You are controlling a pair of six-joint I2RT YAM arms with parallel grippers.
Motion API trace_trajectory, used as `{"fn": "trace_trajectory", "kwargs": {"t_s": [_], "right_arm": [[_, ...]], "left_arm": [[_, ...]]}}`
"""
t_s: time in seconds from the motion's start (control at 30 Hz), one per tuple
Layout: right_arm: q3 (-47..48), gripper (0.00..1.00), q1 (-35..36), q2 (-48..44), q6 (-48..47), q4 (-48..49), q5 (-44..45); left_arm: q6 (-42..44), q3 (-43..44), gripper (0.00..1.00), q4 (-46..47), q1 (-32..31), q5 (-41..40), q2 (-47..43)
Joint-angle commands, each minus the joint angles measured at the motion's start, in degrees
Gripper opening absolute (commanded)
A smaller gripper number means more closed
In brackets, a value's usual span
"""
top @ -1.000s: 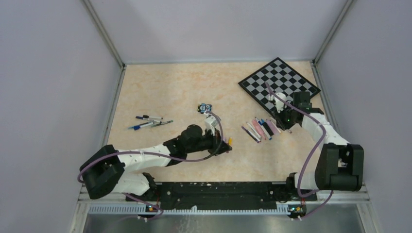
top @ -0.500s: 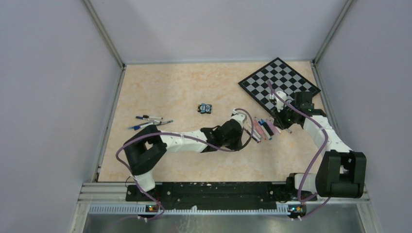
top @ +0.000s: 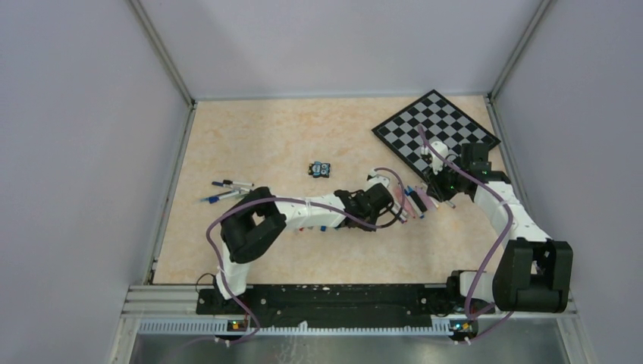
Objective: Open the pen caps
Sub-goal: Place the pen cap at the center of the board.
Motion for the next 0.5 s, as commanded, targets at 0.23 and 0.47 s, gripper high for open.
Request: {"fn": "trace_trajectory", "kwargs": {"t_s": [0.23, 0.47], "right_arm": [[1.7, 0.26, -0.5, -2.0, -0.1, 0.6, -1.6], [1.8, 0.26, -0.5, -2.3, -0.1, 0.3, -2.6]], "left_arm": [[1.9, 0.3, 0.34, -2.4, -0.1, -0.5, -5.8], [7.7, -11.7, 0.36, 9.1, -0.1, 0.9, -19.9]]}}
